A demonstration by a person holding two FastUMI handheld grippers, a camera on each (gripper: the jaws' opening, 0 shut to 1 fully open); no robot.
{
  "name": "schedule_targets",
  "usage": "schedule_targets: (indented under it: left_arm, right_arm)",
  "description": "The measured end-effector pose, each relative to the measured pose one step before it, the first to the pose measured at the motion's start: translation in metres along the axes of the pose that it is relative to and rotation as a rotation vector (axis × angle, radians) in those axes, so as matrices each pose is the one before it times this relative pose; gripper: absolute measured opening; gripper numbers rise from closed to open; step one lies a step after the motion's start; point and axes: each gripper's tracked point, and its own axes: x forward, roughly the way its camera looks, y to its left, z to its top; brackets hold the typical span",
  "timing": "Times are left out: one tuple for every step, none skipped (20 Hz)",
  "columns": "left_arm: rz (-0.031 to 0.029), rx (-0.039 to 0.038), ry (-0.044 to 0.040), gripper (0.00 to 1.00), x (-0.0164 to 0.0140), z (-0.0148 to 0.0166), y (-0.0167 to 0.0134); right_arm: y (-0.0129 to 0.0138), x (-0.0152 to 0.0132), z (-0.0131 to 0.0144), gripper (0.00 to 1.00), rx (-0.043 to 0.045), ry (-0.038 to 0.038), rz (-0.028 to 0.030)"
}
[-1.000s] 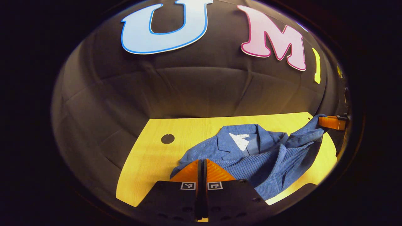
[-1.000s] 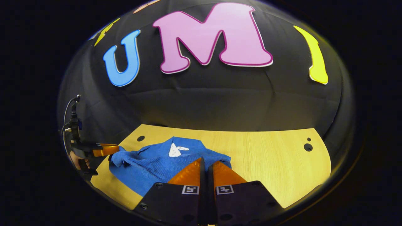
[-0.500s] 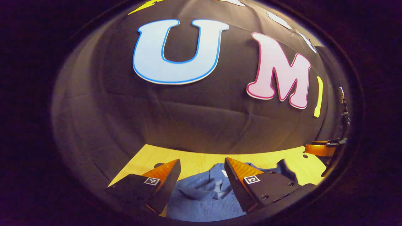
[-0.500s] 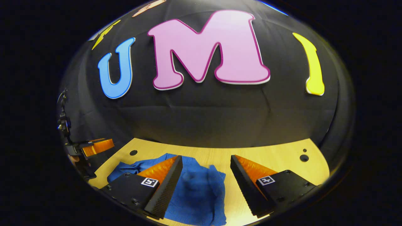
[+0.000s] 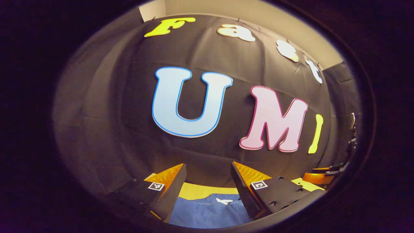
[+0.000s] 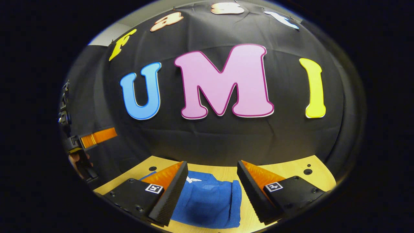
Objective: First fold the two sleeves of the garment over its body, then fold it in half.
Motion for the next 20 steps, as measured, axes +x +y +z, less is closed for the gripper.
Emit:
schedule_targets:
  left_arm:
    - [-0.00187, 0.01233, -0.04989, 0.79, -0.01218, 0.01532, -0.00341]
    - [-0.00707, 0.01662, -0.04103, 0.80, -0.01146, 0.01127, -0.00263]
    - [-0.00731, 0.01643, -0.02198, 0.79, -0.01334, 0.00842, -0.00306]
    - [-0.01154, 0.01277, 0.00163, 0.78, -0.01308, 0.00027, -0.00412]
    - [0.00048, 0.00066, 0.01339, 0.78, -0.01310, 0.00013, -0.00159]
    - [0.00783, -0.00406, 0.01397, 0.79, -0.01340, -0.00079, 0.00031]
    - [0.01869, -0.00450, 0.00562, 0.79, -0.01242, -0.00157, 0.00381]
    - [0.01707, -0.00243, 0.00109, 0.78, -0.01443, -0.00165, 0.00302]
    - [0.02517, 0.00273, 0.00348, 0.79, -0.01398, -0.00212, 0.00473]
    - [0.01863, 0.00548, 0.00587, 0.78, -0.01123, -0.00325, 0.00364]
    - [0.01438, 0.00650, 0.00678, 0.79, -0.01283, -0.00255, 0.00251]
    - [0.01285, 0.00376, 0.01019, 0.79, -0.00979, -0.00373, 0.00261]
    - [0.00722, 0.00419, 0.01514, 0.79, -0.01031, -0.00254, 0.00057]
    - [0.00822, 0.00414, 0.01288, 0.79, -0.00816, -0.00391, 0.00048]
    - [0.00485, 0.00142, 0.00551, 0.79, -0.00735, -0.00160, -0.00012]
    - [0.00026, 0.00122, 0.00501, 0.79, -0.00563, -0.00091, -0.00215]
    - [-0.00370, 0.00075, 0.00173, 0.79, -0.00289, 0.00107, -0.00273]
    - [-0.00740, 0.00507, 0.00029, 0.79, -0.00446, 0.00100, -0.00424]
    - [-0.00173, 0.00820, -0.00342, 0.79, -0.00193, 0.00250, -0.00147]
    - [-0.00116, 0.00881, -0.00428, 0.79, -0.00190, 0.00229, -0.00107]
  right_arm:
    - [0.00377, -0.01004, 0.00258, 0.98, 0.00363, -0.00922, 0.00267]
    - [0.00500, -0.01337, 0.00169, 0.98, 0.01011, -0.00895, 0.00616]
    - [0.00293, -0.00874, 0.00561, 0.98, -0.00006, -0.02321, 0.00192]
    - [0.00046, -0.00989, 0.00209, 0.97, -0.00476, -0.00933, -0.00245]
    - [0.00158, -0.01131, 0.00034, 0.97, -0.00847, -0.00441, 0.00015]
    - [0.00023, -0.01241, -0.00141, 0.97, -0.00649, -0.00381, -0.00456]
    - [0.00029, -0.01076, 0.00055, 0.97, -0.00289, -0.00378, -0.00287]
    - [0.00033, -0.01170, 0.00215, 0.97, -0.00478, -0.01588, -0.00426]
    - [-0.00285, -0.01117, 0.00205, 0.97, -0.00787, -0.01109, -0.01246]
    - [-0.00144, -0.01350, 0.00133, 0.97, -0.00041, -0.00796, -0.00461]
    - [-0.00061, -0.01226, 0.00432, 0.97, 0.01197, -0.01861, -0.00377]
    - [-0.00029, -0.01342, 0.00623, 0.97, 0.00932, -0.02259, -0.00876]
    - [-0.00062, -0.01390, 0.00601, 0.97, 0.01003, -0.01561, -0.00993]
    - [-0.00034, -0.01052, 0.00283, 0.97, -0.00875, -0.02049, -0.00844]
    - [-0.00106, -0.00829, 0.00225, 0.96, -0.01174, -0.00859, -0.01142]
    - [0.00145, -0.00455, -0.00136, 0.96, -0.01702, -0.00290, -0.00098]
    - [0.00412, -0.00386, -0.00153, 0.96, -0.00554, 0.00245, 0.00670]
    - [0.00586, -0.00391, -0.00063, 0.96, 0.00009, 0.00379, 0.01287]
    - [0.00432, -0.00184, 0.00111, 0.96, 0.00599, -0.00180, 0.00942]
    - [0.00263, -0.00062, 0.00032, 0.96, 0.00512, 0.00048, 0.00886]
